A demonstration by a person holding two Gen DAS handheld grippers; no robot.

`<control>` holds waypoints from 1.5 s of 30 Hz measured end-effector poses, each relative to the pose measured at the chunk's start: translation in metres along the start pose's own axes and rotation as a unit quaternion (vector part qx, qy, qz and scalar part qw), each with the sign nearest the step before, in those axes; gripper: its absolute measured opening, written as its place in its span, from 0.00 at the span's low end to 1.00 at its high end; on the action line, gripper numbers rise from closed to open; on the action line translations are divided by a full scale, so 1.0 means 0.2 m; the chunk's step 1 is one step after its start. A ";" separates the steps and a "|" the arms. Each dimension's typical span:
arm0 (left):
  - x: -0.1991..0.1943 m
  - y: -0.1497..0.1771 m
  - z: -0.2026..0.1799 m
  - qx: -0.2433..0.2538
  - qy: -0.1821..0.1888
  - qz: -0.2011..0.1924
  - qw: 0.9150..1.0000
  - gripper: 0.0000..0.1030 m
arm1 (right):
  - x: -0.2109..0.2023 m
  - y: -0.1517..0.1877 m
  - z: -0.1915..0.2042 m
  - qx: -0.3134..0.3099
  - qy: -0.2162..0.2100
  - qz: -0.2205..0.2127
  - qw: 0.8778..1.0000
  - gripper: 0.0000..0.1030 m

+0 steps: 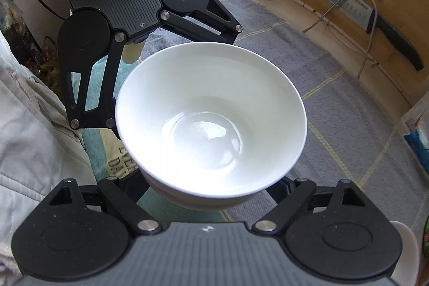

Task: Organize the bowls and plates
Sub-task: 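Lift and carry the bowl stack with both grippers over the plate stack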

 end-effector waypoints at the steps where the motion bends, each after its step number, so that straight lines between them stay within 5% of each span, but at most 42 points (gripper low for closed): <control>1: 0.01 -0.02 -0.01 -0.001 -0.003 -0.001 1.000 0.85 | -0.02 0.01 -0.02 -0.003 0.001 -0.001 1.000 0.90; 22: 0.41 -0.78 -0.02 0.051 -0.033 -0.046 0.997 0.85 | -0.41 0.55 -0.54 0.018 0.069 -0.001 0.997 0.90; 45: 0.71 -0.93 0.09 0.030 -0.015 -0.043 0.998 0.85 | -0.25 0.76 -0.70 0.065 0.065 0.032 0.995 0.90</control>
Point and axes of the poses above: each gripper's, at about its wrist camera, not at the fingertips, and x roughly the way its jaws point, z to its left, y to its underside, the point moved 8 cm from there along x, roughly the way its jaws point, and after that the axes turned 7 degrees about z, right-handed, at the moved point
